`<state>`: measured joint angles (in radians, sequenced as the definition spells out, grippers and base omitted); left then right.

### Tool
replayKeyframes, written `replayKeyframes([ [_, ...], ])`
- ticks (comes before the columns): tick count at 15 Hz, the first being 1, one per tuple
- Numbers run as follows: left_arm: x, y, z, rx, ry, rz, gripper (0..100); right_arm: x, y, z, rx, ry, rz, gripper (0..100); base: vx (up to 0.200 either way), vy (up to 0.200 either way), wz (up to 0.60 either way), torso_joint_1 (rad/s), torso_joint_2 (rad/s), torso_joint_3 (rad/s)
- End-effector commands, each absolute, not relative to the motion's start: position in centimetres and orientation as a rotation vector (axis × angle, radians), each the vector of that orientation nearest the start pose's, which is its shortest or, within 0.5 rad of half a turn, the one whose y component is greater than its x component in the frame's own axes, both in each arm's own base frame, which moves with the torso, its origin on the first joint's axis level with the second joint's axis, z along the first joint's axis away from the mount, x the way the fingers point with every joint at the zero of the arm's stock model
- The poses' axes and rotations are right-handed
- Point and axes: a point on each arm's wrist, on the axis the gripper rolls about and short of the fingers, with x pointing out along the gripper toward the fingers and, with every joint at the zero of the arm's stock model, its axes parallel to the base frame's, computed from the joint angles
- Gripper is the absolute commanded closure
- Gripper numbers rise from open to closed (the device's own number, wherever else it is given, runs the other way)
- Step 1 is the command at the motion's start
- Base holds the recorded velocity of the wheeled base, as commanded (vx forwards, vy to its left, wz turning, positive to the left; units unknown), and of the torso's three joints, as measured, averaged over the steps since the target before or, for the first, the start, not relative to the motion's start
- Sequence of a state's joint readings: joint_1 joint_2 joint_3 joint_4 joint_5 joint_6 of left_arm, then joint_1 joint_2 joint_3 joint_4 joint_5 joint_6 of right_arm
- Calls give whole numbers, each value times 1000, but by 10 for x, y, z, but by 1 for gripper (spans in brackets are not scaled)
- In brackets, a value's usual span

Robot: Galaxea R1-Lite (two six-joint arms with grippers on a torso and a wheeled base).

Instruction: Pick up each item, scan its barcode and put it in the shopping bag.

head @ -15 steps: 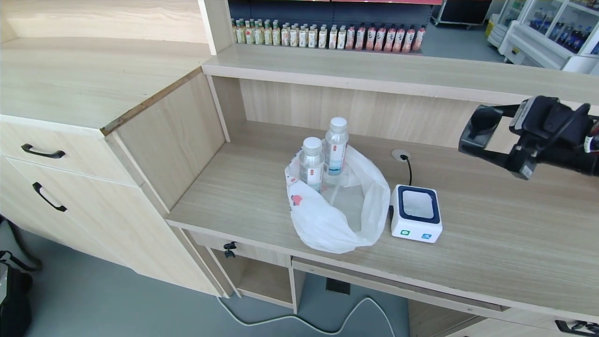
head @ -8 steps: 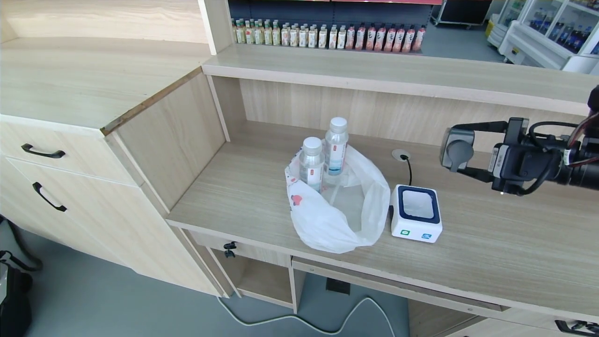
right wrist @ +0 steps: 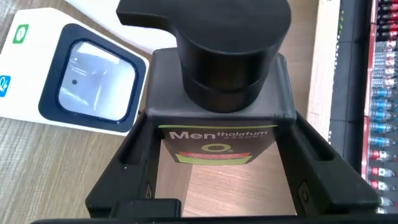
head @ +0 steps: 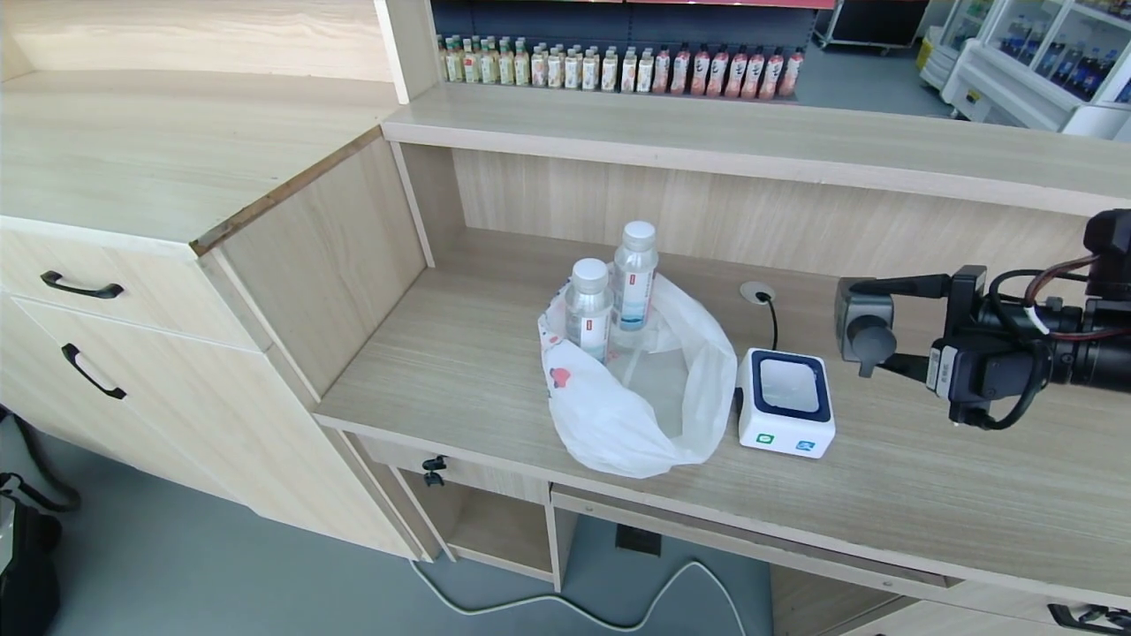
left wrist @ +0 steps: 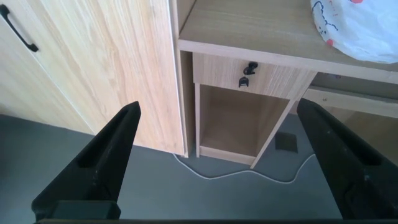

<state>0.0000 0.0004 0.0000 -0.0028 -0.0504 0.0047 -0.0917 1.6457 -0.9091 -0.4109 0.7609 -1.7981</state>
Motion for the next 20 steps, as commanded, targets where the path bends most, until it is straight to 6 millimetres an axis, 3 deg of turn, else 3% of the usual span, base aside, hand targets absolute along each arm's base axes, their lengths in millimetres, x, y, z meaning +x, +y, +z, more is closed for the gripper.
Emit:
replayKeyframes([
  [1, -23, -1, 76, 5, -3, -52, 0, 297, -14, 199, -1575, -359, 744, 100, 0, 0, 0, 0, 0, 0],
  [11, -23, -1, 76, 5, -3, -51, 0, 298, -14, 194, -1690, -450, 764, 100, 0, 0, 0, 0, 0, 0],
  [16, -23, -1, 76, 5, -3, -51, 0, 299, -27, 189, -1813, -513, 750, 100, 0, 0, 0, 0, 0, 0],
  [20, -23, -1, 76, 5, -3, -52, 0, 300, -26, 180, -1826, -536, 818, 100, 0, 0, 0, 0, 0, 0],
])
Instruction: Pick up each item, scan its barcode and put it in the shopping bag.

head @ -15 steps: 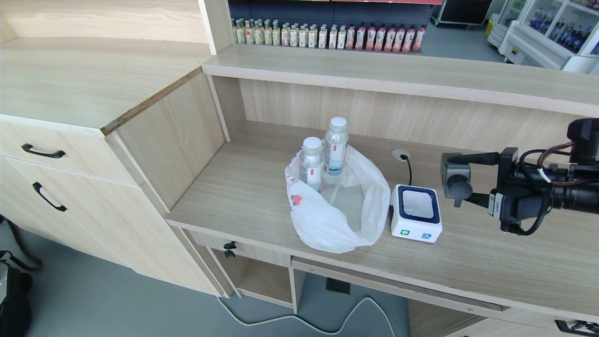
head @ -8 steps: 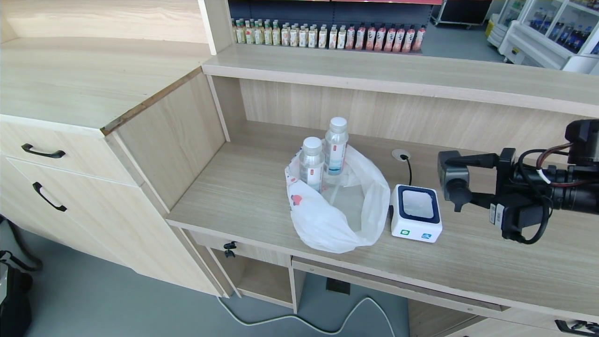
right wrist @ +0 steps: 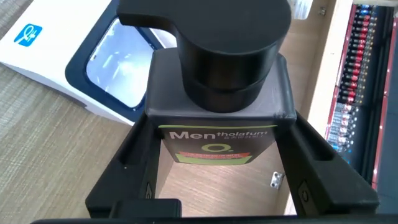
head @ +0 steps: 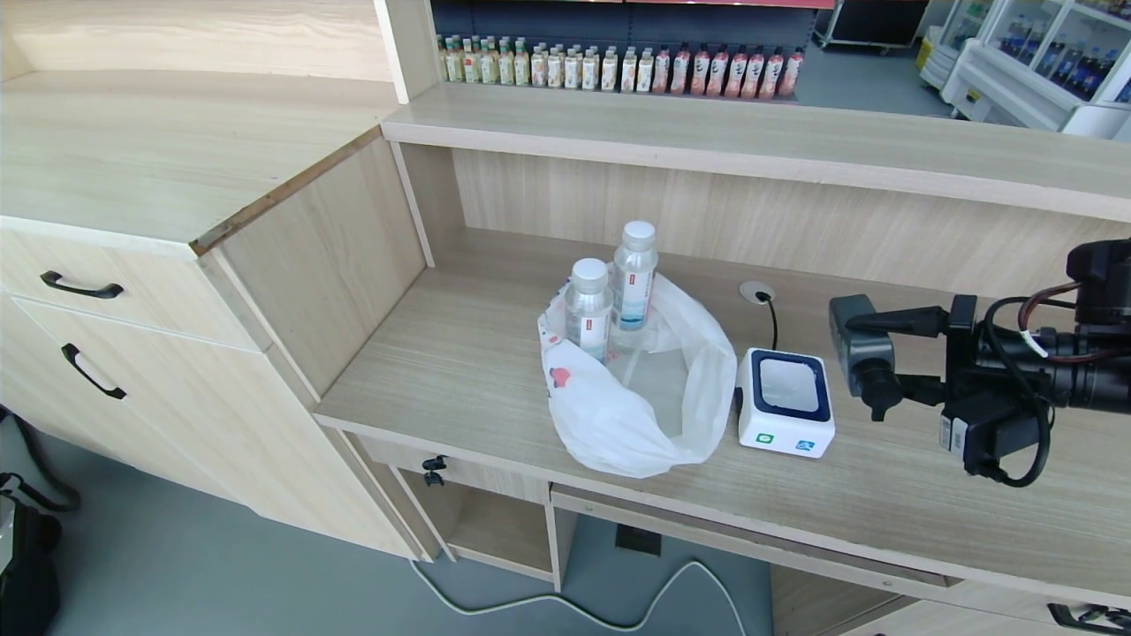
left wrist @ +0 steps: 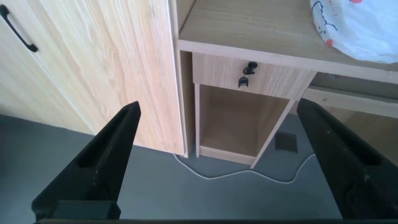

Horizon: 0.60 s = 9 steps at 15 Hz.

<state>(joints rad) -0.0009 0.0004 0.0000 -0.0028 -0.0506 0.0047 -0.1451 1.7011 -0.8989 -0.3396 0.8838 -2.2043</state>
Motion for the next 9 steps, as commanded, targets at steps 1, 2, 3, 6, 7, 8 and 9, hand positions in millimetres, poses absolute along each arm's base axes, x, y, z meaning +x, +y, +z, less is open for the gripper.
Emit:
replayKeyframes([
  [1, -23, -1, 76, 5, -3, -52, 0, 300, -26, 179, -1826, -536, 825, 100, 0, 0, 0, 0, 0, 0],
  [2, -23, -1, 76, 5, -3, -51, 0, 300, -26, 178, -1814, -529, 839, 100, 0, 0, 0, 0, 0, 0],
  [3, -23, -1, 76, 5, -3, -51, 0, 300, -26, 178, -1812, -527, 842, 100, 0, 0, 0, 0, 0, 0],
  [6, -23, -1, 76, 5, -3, -52, 0, 300, -26, 181, -1812, -531, 836, 100, 0, 0, 0, 0, 0, 0],
  [7, -23, -1, 76, 5, -3, -52, 0, 301, -27, 185, -1814, -535, 824, 100, 0, 0, 0, 0, 0, 0],
  [8, -23, -1, 76, 5, -3, -51, 0, 299, -28, 188, -1797, -524, 818, 100, 0, 0, 0, 0, 0, 0],
  [9, -23, -1, 76, 5, -3, -51, 0, 295, -27, 193, -1763, -510, 812, 100, 0, 0, 0, 0, 0, 0],
])
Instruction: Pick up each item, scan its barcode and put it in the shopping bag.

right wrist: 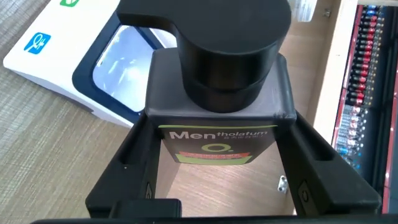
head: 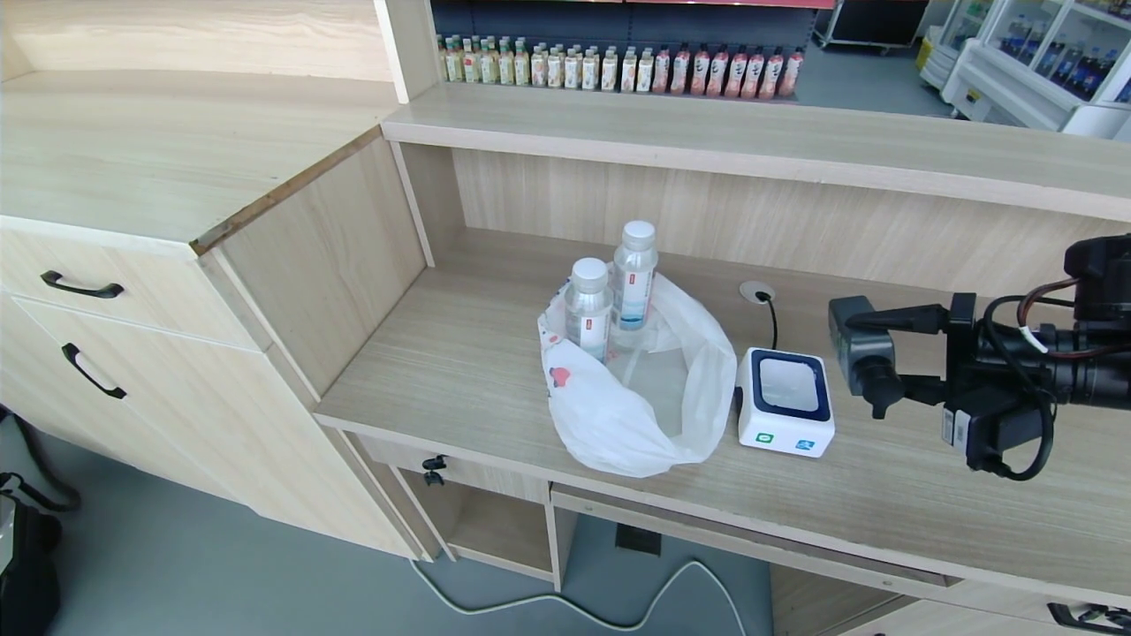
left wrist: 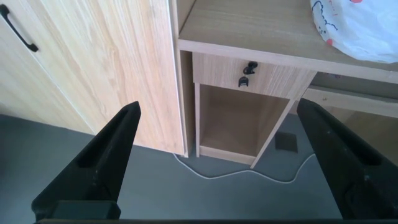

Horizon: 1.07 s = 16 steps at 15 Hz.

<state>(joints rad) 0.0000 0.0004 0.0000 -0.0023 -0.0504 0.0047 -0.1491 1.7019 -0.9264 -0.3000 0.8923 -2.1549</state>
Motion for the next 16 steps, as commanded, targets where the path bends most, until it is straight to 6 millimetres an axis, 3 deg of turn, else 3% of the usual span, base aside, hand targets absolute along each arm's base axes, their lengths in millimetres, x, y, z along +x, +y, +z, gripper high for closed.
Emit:
replayKeyframes([
  [1, -23, -1, 76, 5, -3, -51, 0, 290, -26, 198, -1721, -493, 805, 100, 0, 0, 0, 0, 0, 0],
  [6, -23, -1, 76, 5, -3, -51, 0, 250, -14, 242, -1370, -378, 772, 100, 0, 0, 0, 0, 0, 0],
  [9, -23, -1, 76, 5, -3, -51, 0, 204, -13, 287, -978, -255, 627, 100, 0, 0, 0, 0, 0, 0],
  [11, -23, -1, 76, 5, -3, -51, 0, 198, -18, 302, -738, -172, 516, 100, 0, 0, 0, 0, 0, 0],
  [14, -23, -1, 76, 5, -2, -52, 0, 202, -34, 297, -409, -14, 275, 100, 0, 0, 0, 0, 0, 0],
  [16, -23, -1, 76, 5, -3, -52, 0, 205, -38, 287, -312, 52, 138, 100, 0, 0, 0, 0, 0, 0],
])
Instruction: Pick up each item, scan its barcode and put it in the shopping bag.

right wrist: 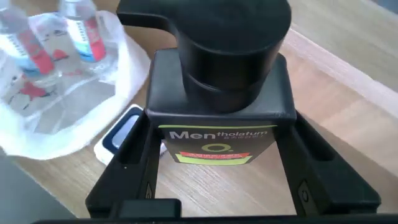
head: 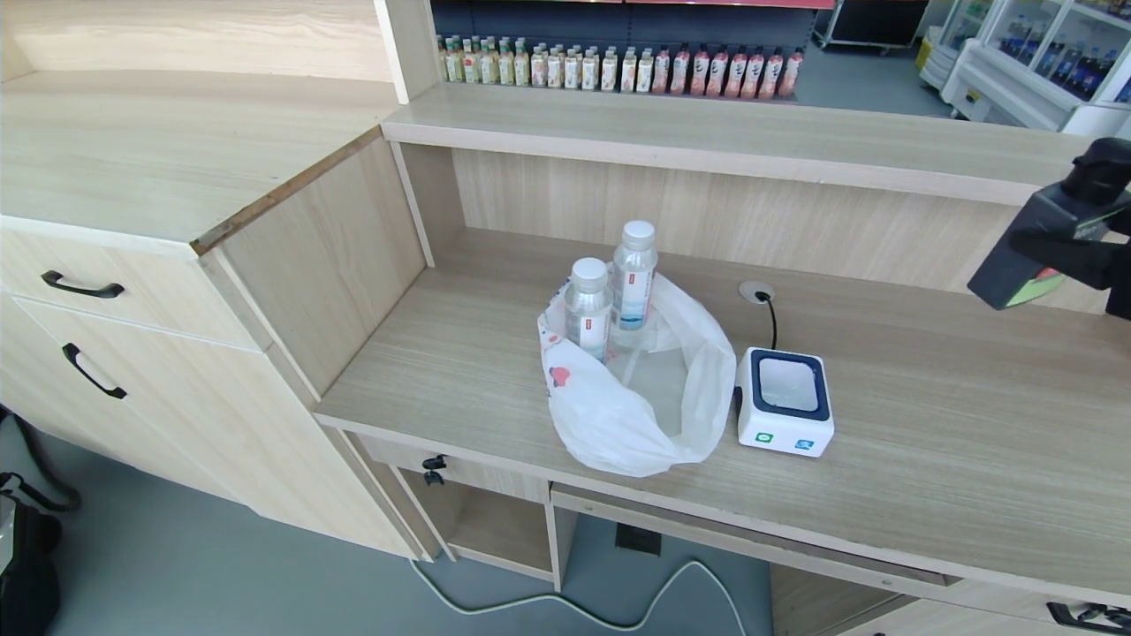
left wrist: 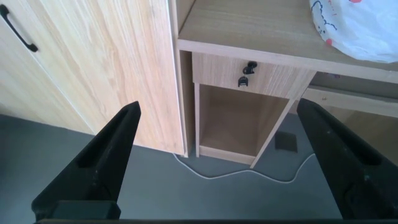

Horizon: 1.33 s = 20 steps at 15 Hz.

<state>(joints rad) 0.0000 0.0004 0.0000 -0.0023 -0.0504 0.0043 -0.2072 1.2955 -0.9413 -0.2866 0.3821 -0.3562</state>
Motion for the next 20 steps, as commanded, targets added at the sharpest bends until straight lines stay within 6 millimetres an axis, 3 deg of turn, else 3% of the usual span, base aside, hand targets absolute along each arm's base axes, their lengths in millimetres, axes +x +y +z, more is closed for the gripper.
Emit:
replayKeyframes([
  [1, -23, -1, 76, 5, -3, -51, 0, 205, -40, 286, -309, 67, 77, 100, 0, 0, 0, 0, 0, 0],
  [3, -23, -1, 76, 5, -3, -52, 0, 204, -44, 278, -302, 160, -136, 100, 0, 0, 0, 0, 0, 0],
  [5, -23, -1, 76, 5, -3, -51, 0, 202, -44, 272, -302, 206, -194, 100, 0, 0, 0, 0, 0, 0],
  [8, -23, -1, 76, 5, -3, -51, 0, 203, -42, 271, -300, 208, -184, 100, 0, 0, 0, 0, 0, 0],
  [14, -23, -1, 76, 5, -3, -51, 0, 203, -7, 273, -277, 160, -19, 100, 0, 0, 500, 3, 2, 4],
  [20, -23, -1, 76, 5, -3, -51, 0, 245, 4, 239, -228, 135, 67, 100, 0, 0, 0, 0, 0, 0],
])
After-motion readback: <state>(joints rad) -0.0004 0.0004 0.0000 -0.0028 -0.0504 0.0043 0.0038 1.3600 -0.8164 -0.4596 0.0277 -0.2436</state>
